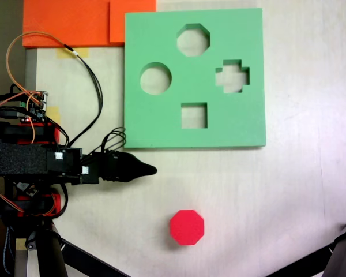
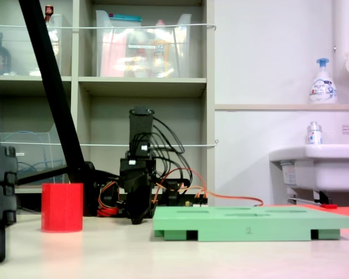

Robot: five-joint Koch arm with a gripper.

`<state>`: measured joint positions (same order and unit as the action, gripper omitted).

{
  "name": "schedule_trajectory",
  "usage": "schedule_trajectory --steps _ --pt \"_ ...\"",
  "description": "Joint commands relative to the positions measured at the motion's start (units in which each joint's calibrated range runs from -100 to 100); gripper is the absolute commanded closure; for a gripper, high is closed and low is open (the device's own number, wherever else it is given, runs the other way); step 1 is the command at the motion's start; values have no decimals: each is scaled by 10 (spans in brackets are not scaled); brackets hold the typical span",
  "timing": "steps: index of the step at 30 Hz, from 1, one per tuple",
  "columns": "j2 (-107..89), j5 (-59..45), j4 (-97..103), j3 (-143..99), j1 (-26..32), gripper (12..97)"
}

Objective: Put the octagonal pillar block into the corresponding hole

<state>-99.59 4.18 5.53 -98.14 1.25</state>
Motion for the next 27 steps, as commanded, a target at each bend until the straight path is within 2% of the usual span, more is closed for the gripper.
schedule_trajectory --steps 1,20,22,25,27 --pt "-4 -45 -15 -19 20 603" --pt "-4 -45 -16 -19 23 603" --pt "-4 -41 -16 -19 18 625" --pt "-4 11 -12 -19 7 626" --pt "-4 118 -18 -19 -5 585"
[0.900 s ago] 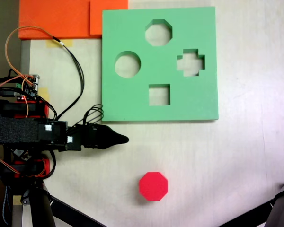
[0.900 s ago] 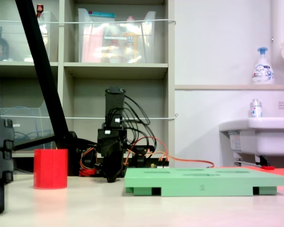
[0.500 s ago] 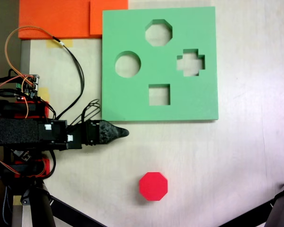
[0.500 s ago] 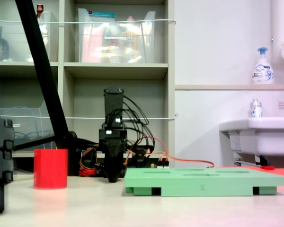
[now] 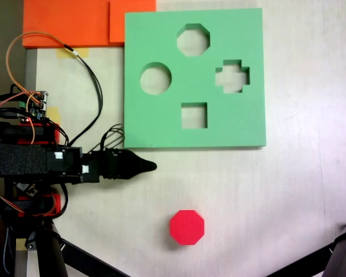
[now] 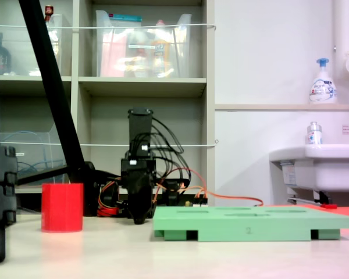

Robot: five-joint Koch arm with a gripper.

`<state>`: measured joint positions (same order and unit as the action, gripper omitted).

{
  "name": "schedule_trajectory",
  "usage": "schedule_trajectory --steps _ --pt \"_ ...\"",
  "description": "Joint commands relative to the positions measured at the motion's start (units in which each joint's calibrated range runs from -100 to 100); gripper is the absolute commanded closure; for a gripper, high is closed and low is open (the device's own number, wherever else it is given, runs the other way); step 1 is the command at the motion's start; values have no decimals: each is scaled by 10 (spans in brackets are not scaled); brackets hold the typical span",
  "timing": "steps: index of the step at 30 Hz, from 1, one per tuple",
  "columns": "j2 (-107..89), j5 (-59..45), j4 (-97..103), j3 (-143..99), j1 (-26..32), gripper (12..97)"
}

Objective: Put the octagonal pillar block into the corresponding hole

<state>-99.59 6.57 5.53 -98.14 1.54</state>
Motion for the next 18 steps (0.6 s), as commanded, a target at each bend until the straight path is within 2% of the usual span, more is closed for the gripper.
schedule_trajectory --steps 1,5,10,15,18 --pt "-4 138 -14 -19 -11 575" --pt "-4 171 31 -19 -42 599" --pt "-4 251 -12 2 -64 621" --pt "-4 349 -347 230 -83 623" --pt "-4 369 -512 370 -83 624"
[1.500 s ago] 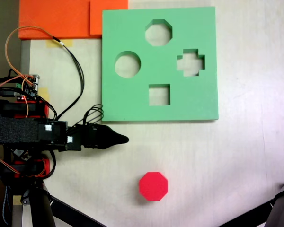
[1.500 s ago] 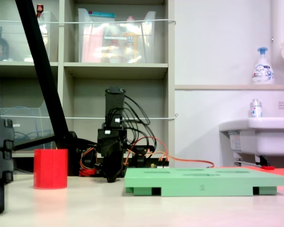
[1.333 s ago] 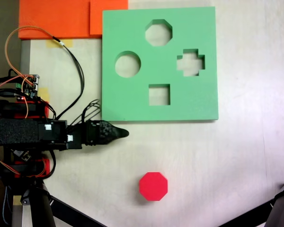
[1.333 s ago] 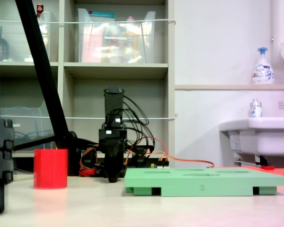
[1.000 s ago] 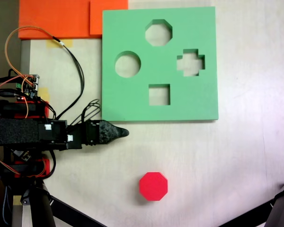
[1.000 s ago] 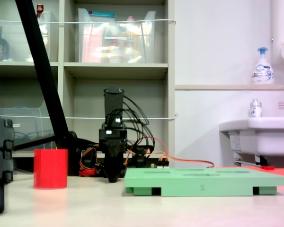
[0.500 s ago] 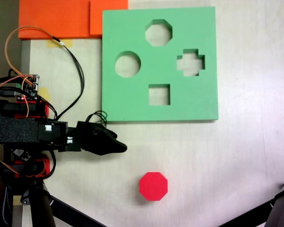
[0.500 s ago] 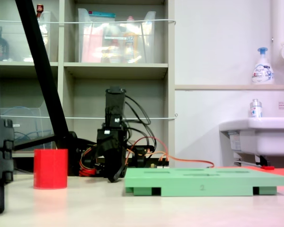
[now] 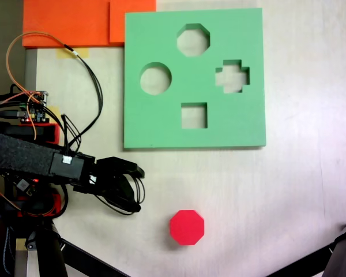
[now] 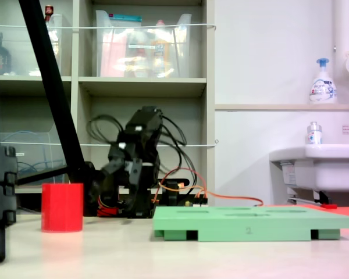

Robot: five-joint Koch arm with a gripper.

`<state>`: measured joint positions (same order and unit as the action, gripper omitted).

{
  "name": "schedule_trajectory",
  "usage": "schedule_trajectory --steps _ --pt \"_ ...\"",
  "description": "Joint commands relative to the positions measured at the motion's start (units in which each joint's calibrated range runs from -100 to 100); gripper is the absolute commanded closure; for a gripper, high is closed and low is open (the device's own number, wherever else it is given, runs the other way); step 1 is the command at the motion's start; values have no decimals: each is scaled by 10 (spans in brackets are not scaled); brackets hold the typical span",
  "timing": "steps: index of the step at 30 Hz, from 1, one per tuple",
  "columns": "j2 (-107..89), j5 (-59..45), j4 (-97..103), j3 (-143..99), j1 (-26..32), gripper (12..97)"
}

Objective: Put the octagonal pillar block into the corresponding hole

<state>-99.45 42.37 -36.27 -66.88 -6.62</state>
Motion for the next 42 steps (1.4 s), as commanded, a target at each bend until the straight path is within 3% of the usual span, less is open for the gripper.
schedule_trajectory --steps 1,9,11,15,22,28,42 --pt "-5 16 -126 107 -7 633" --pt "217 11 -413 455 -22 613" --pt "319 5 -477 555 -26 497" --pt "455 -3 -527 647 -36 399" --pt "665 -14 -587 800 -46 150" --pt "795 -15 -622 915 -49 144" --pt "933 -18 -594 930 -44 147"
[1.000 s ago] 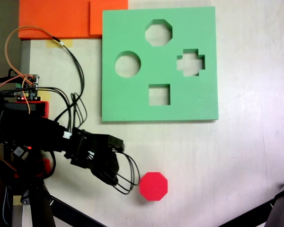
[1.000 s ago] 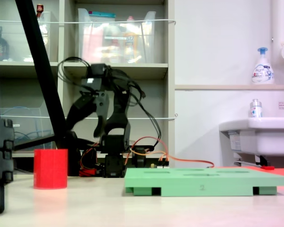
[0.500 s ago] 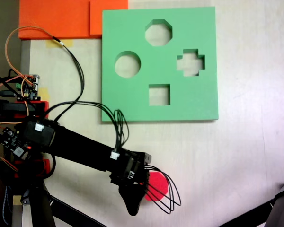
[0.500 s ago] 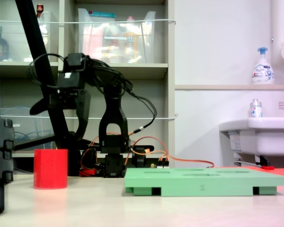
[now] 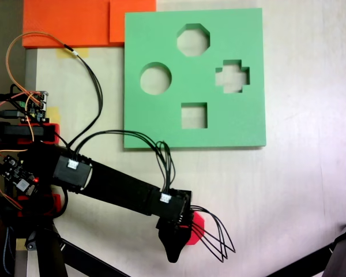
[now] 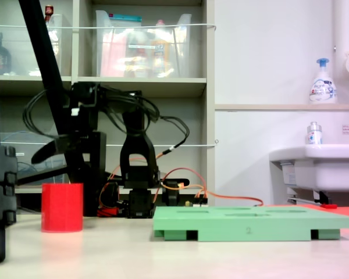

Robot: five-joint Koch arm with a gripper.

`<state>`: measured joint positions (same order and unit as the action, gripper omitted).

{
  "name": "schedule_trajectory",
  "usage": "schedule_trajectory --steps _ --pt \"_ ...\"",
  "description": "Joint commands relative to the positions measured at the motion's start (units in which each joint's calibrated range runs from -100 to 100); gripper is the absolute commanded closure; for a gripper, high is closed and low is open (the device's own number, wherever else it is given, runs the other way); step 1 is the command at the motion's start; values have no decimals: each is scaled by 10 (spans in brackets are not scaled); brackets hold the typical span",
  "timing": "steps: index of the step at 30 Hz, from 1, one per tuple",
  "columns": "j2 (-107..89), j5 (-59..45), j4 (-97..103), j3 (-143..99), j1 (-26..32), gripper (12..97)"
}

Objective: Put the octagonal pillar block into the corresponding hole

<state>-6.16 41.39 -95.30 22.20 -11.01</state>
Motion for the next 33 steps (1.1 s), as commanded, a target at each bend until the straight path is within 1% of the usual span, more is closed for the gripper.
schedule_trajectory --steps 1,15,19,20,23,24,28,31,33 --pt "8 -10 3 39 0 147" --pt "126 -22 67 38 -4 156" --pt "140 -22 67 29 -3 309" --pt "140 -22 68 21 -3 366" --pt "124 -22 67 -7 -4 574" --pt "122 -22 66 -17 -4 626" --pt "96 -22 50 -61 -4 662" --pt "85 -22 19 -82 -5 736" --pt "56 -21 17 -113 -5 754"
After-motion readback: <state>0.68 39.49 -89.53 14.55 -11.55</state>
